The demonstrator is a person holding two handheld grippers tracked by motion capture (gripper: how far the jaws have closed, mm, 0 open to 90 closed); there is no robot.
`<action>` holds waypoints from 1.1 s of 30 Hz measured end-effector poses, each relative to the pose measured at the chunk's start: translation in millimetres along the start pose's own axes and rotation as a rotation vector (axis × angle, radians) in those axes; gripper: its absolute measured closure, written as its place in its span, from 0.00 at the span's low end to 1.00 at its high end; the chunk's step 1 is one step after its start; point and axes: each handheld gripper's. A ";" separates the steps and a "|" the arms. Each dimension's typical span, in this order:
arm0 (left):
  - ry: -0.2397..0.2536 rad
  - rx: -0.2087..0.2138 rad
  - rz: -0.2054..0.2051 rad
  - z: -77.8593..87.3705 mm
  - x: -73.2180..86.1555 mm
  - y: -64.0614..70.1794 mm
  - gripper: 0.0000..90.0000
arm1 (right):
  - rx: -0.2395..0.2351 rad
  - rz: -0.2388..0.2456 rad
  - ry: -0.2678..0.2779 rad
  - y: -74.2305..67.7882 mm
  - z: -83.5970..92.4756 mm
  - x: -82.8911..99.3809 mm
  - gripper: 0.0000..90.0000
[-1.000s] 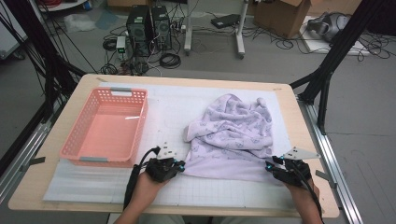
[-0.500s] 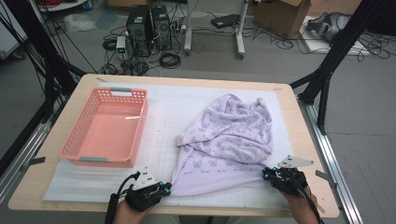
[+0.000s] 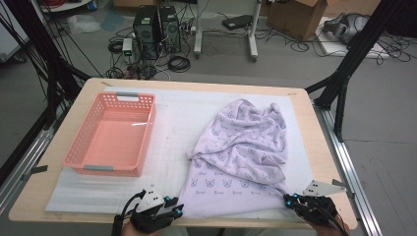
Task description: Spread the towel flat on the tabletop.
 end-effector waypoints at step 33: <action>-0.045 -0.142 0.064 -91.0 -69.8 -42.5 0.95 | 0.153 -0.150 0.116 21.3 -73.2 -52.9 0.93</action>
Point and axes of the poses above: each handheld gripper's, and its own axes: z roughly backward along the jaws, x roughly out of its underside, y roughly to its right, and after that the axes turned 7 degrees about x, right-handed
